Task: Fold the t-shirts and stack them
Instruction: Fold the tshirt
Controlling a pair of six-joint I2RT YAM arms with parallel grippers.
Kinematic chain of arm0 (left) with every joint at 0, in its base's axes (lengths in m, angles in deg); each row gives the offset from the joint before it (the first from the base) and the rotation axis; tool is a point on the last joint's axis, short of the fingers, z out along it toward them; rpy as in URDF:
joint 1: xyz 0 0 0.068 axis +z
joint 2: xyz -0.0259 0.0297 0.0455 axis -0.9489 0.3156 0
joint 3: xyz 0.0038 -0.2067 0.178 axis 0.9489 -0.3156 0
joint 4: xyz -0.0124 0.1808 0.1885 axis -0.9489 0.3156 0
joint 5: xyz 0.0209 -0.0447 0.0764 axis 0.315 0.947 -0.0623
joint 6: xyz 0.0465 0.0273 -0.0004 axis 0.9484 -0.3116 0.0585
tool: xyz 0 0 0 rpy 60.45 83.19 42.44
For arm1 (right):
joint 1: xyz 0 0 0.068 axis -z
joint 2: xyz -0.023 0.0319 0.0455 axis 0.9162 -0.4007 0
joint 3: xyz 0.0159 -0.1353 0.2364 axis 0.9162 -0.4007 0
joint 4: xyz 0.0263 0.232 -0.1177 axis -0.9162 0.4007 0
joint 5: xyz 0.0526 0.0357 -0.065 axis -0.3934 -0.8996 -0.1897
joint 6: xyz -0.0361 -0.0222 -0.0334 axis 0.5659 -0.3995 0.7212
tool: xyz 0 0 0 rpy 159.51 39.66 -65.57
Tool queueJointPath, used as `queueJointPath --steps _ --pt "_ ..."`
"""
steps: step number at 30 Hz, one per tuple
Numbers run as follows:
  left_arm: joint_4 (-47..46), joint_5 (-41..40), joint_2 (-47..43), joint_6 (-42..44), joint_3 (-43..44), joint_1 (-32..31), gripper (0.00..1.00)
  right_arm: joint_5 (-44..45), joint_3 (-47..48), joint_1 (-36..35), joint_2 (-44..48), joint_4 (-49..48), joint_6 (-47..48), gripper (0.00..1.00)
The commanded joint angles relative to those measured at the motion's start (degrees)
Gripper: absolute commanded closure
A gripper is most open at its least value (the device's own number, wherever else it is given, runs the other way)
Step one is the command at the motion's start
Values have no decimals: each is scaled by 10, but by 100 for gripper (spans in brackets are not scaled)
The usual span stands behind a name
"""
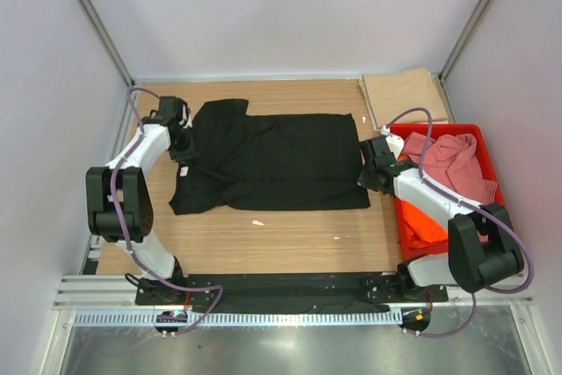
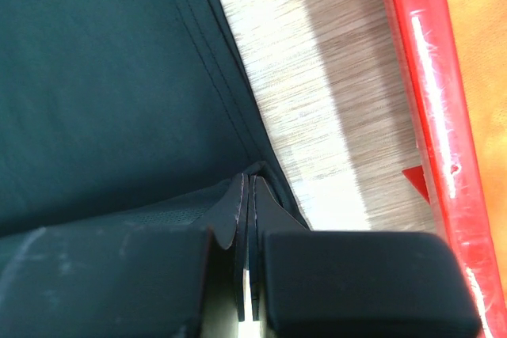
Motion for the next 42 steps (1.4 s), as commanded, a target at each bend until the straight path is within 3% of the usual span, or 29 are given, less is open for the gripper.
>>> queueJointPath --steps 1,14,23,26,29,35,42 --pt "5 -7 12 9 32 -2 100 32 17 1 -7 -17 4 99" --pt "26 -81 57 -8 67 -10 100 49 43 1 -37 -19 19 99" --pt "28 -86 69 -24 80 -10 100 71 85 1 -65 -5 32 99" --pt "31 -85 75 -31 82 -10 94 81 107 1 -84 10 34 91" --pt "43 -88 71 -39 87 -11 81 83 134 1 -87 29 41 78" --pt "78 -134 -11 -87 69 -11 67 39 149 1 -34 80 38 71" --pt "28 -54 -145 -172 -69 -11 67 -56 89 0 -7 52 28 80"
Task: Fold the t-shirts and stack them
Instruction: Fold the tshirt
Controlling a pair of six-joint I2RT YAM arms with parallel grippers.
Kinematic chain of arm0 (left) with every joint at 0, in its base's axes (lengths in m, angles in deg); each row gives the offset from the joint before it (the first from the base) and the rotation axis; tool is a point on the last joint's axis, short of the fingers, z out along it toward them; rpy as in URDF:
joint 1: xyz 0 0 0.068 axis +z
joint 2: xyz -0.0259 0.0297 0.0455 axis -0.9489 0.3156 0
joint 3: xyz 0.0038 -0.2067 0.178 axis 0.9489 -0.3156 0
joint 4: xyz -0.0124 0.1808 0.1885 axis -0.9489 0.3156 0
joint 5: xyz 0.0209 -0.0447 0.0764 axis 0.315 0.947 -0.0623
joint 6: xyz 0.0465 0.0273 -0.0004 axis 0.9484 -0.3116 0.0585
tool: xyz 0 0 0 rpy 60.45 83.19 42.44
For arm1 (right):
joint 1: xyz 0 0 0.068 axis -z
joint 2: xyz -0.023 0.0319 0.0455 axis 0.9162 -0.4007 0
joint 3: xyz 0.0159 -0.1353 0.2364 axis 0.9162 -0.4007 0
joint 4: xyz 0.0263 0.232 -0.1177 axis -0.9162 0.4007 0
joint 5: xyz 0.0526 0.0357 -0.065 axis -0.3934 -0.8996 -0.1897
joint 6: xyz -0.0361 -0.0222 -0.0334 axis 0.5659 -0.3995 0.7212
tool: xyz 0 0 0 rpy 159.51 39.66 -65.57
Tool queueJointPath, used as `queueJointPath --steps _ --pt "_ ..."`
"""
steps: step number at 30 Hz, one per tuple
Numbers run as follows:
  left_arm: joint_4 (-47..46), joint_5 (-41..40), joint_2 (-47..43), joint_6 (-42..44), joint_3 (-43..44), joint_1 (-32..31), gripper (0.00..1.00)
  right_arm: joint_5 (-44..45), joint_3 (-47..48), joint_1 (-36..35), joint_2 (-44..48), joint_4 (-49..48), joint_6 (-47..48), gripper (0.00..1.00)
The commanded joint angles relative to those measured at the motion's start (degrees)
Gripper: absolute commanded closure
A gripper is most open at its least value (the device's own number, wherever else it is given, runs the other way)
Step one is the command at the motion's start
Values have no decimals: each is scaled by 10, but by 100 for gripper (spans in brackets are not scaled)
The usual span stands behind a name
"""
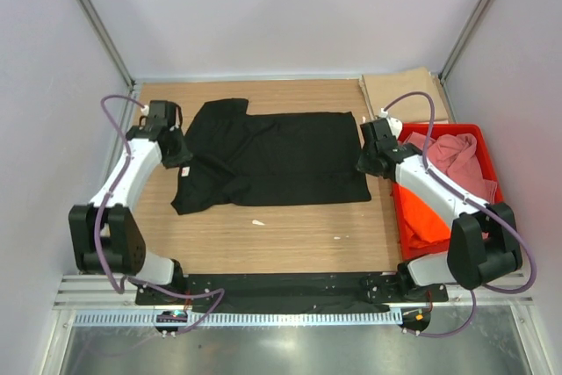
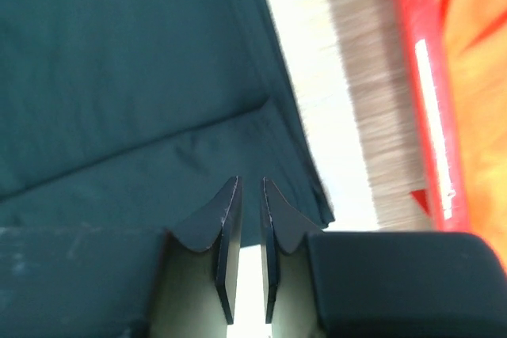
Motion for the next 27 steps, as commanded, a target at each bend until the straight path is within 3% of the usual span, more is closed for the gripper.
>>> queueJointPath --steps 1,6,14,19,27 --pt "-30 42 -48 -69 -62 0 67 -48 -22 -2 4 -10 -5 80" --pt "-60 54 -42 -118 -136 0 71 -72 -35 -3 -15 -30 -3 81" --pt "-64 -36 -1 -157 -169 -3 75 -77 -81 -3 -49 -78 -7 82" --pt "-49 -127 46 -147 -148 -3 74 -45 -94 -3 -80 -80 -1 82" --pt "-4 -202 131 -130 -74 -3 75 -10 -113 -3 -74 -56 3 82"
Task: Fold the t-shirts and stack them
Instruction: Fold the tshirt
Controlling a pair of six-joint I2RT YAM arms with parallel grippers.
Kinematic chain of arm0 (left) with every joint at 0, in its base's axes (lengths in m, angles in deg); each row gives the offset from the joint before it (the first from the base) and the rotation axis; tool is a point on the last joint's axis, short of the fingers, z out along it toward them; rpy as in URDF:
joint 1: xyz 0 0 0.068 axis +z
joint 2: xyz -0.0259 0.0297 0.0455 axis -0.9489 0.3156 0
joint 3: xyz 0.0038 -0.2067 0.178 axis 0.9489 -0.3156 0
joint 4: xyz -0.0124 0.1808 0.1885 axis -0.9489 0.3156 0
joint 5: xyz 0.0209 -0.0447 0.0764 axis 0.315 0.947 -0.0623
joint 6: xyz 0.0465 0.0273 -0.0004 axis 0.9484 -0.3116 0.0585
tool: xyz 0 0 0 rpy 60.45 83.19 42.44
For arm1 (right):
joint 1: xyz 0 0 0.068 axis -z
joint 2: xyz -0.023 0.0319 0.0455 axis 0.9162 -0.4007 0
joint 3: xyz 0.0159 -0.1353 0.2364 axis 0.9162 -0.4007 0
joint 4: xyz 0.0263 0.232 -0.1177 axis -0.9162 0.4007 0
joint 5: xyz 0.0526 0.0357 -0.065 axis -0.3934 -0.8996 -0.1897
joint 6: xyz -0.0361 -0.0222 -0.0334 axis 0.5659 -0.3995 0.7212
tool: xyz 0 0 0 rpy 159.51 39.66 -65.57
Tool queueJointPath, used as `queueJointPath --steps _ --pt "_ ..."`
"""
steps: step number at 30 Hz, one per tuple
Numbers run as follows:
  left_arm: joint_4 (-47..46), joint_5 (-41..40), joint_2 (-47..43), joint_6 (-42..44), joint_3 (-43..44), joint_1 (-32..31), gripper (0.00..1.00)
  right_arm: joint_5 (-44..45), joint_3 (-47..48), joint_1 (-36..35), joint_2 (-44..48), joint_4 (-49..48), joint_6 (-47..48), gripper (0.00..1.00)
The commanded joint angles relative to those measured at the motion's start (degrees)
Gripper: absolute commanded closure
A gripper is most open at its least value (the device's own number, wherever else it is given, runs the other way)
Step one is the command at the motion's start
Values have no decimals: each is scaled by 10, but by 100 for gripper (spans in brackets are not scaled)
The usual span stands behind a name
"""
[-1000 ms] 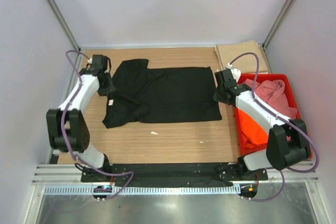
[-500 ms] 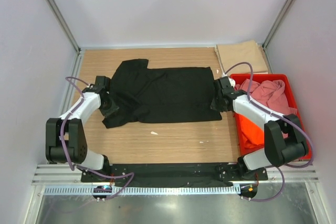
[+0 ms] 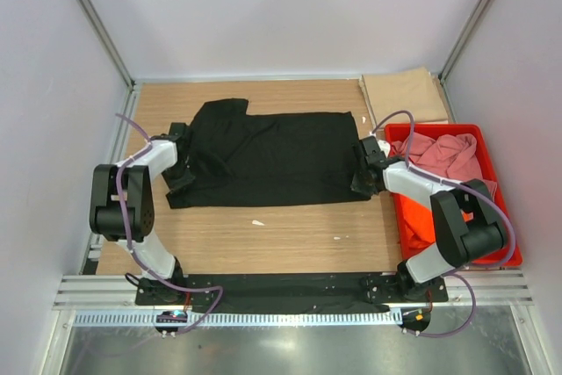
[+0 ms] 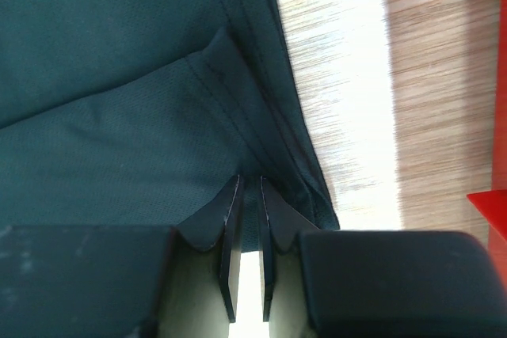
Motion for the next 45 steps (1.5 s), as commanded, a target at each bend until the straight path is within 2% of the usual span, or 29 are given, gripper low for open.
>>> queueJointPath --steps 1,8,15,18,19,23,25,29,30,32,36,42,45 --pt "20 -70 17 11 46 1 76 40 -24 -1 13 17 3 82" --pt "39 -32 -27 36 88 -6 70 21 -38 -11 62 26 -1 82" --pt "34 9 -69 76 127 -5 59 -13 15 -19 118 62 0 75" --pt "9 116 -66 90 137 9 58 -34 52 -26 130 48 0 71" --pt "0 181 -64 95 139 17 58 -52 63 -36 124 25 2 71" --pt "-31 241 -42 110 154 23 58 -103 135 -96 61 -64 41 66" --pt "-29 244 -18 104 173 27 58 -147 193 -118 -3 -112 60 64" --pt "-29 297 17 69 178 80 61 -185 309 -179 -127 -159 99 53" --pt "-31 317 23 63 172 92 62 -192 366 -188 -152 -153 108 51" --pt "-44 341 34 56 165 99 65 -214 423 -197 -236 -148 120 48" --pt "-53 351 53 60 152 102 66 -278 573 -209 -360 -130 128 40" --pt "-46 306 91 71 164 111 66 -336 743 -212 -508 -72 151 35" --pt "-38 289 110 84 178 111 67 -359 795 -214 -555 -59 159 35"
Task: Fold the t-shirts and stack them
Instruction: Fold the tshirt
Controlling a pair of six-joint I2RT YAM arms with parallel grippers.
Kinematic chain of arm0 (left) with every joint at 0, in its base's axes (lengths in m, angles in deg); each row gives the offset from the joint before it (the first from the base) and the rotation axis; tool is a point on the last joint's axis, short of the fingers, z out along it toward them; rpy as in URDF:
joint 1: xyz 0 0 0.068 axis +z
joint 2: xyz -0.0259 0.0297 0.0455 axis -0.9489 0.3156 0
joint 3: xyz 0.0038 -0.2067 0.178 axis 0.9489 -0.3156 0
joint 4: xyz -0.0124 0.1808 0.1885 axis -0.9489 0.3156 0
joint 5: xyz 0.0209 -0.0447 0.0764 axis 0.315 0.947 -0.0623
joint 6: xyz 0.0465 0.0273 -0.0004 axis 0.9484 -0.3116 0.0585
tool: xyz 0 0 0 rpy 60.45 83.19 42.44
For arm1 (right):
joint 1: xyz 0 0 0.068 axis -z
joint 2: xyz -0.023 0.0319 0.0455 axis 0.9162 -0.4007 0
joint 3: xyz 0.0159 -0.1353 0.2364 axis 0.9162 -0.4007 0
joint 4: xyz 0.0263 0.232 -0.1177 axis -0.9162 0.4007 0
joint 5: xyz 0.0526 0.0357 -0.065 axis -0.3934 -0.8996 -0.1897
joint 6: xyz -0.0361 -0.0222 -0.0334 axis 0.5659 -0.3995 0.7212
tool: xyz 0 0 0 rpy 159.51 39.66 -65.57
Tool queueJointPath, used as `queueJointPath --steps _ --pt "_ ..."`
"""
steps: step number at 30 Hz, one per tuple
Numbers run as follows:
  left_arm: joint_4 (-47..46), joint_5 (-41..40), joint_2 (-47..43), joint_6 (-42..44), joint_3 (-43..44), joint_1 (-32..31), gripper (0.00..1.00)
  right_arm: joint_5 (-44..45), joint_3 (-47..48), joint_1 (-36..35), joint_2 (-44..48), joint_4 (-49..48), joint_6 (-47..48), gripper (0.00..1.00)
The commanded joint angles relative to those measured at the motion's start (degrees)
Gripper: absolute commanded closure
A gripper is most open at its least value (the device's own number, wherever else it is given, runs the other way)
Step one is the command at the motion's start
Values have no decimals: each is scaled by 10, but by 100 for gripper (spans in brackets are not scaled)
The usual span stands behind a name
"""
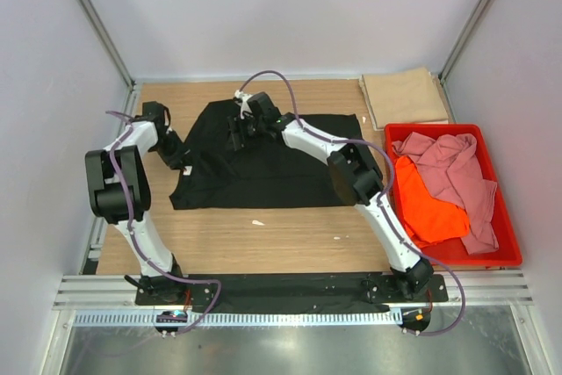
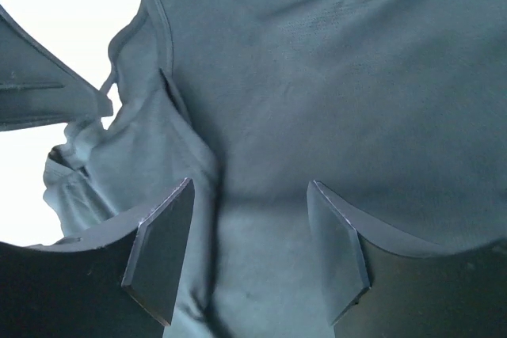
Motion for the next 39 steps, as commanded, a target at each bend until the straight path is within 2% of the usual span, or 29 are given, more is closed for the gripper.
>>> queueJointPath --steps 1,10,25,30,39 --pt "2 -20 25 17 28 4 69 -53 71 0 -23 22 24 35" --pt "1 -57 44 32 28 4 70 -106 94 -8 -68 9 25 43" --pt "-4 -58 58 36 28 5 70 -81 132 -12 -88 26 37 62" --pt "-3 -54 63 33 27 4 70 -88 144 -12 -90 22 32 63" --pt "-5 -53 58 40 21 4 69 -107 158 -24 -113 11 14 59"
